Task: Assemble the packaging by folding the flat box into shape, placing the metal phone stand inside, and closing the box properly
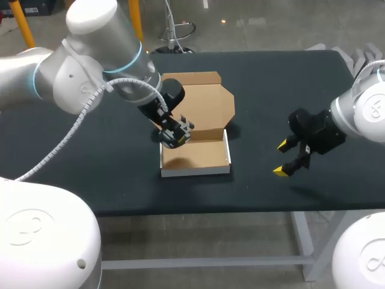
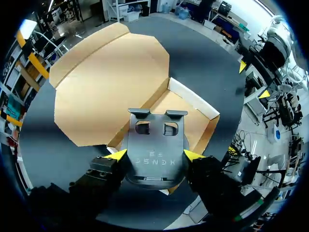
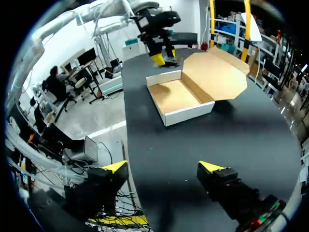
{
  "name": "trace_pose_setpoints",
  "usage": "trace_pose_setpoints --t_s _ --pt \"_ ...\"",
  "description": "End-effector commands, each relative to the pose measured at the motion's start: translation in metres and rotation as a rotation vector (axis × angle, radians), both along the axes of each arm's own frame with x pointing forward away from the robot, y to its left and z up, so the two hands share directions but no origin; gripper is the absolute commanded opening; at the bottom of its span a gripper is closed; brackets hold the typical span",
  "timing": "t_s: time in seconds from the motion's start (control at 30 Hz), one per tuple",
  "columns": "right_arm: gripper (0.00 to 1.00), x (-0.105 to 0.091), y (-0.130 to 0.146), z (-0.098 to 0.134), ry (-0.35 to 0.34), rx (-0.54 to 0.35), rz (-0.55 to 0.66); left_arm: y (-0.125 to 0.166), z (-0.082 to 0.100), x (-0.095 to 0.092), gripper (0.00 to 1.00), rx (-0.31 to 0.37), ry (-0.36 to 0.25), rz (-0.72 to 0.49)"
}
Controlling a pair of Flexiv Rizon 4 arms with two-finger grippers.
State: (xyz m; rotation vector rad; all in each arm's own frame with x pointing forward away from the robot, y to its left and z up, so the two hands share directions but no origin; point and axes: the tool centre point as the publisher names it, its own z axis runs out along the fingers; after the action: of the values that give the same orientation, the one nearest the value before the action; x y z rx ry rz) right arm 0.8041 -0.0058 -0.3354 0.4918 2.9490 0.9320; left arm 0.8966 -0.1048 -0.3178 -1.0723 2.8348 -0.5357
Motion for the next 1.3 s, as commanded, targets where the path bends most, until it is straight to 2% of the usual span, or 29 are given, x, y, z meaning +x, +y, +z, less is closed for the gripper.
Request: trace_pose_setpoints --t_s 0.03,0.4,0.77,1.13,1.17,1.2,1.23,1.27,1.3 --pt "1.0 0.0 -0.002 0.001 0.001 0.006 0.003 -0.018 -0.014 0.008 0.0 0.031 0.009 -0.014" --pt "1.0 0.0 -0.002 0.001 0.001 0.006 0.003 -0.035 -0.033 0.007 0.0 0.037 0.008 -0.047" --pt "1.0 0.0 -0.002 0.001 0.001 0.006 0.003 -0.04 -0.063 0.009 0.0 0.034 0.013 -0.046" --pt "1.0 0.0 -0.002 0.001 0.001 0.006 0.003 -0.044 -0.077 0.012 0.0 0.045 -0.001 -0.026" --pt "1.0 0.0 -0.002 0.001 0.001 0.006 0.003 -0.044 -0.078 0.013 0.19 0.049 -0.008 -0.022" --pt "1.0 0.0 -0.002 0.001 0.001 0.006 0.003 -0.043 -0.079 0.014 0.55 0.049 -0.005 -0.021" --pt "1.0 0.0 -0.002 0.001 0.001 0.006 0.003 -0.043 -0.08 0.014 0.69 0.052 -0.007 -0.018" --pt "1.0 0.0 -0.002 0.001 0.001 0.006 0.003 -0.043 -0.08 0.014 0.88 0.054 -0.009 -0.016" --pt "1.0 0.0 -0.002 0.001 0.001 0.006 0.003 -0.043 -0.081 0.014 1.0 0.055 -0.01 -0.015"
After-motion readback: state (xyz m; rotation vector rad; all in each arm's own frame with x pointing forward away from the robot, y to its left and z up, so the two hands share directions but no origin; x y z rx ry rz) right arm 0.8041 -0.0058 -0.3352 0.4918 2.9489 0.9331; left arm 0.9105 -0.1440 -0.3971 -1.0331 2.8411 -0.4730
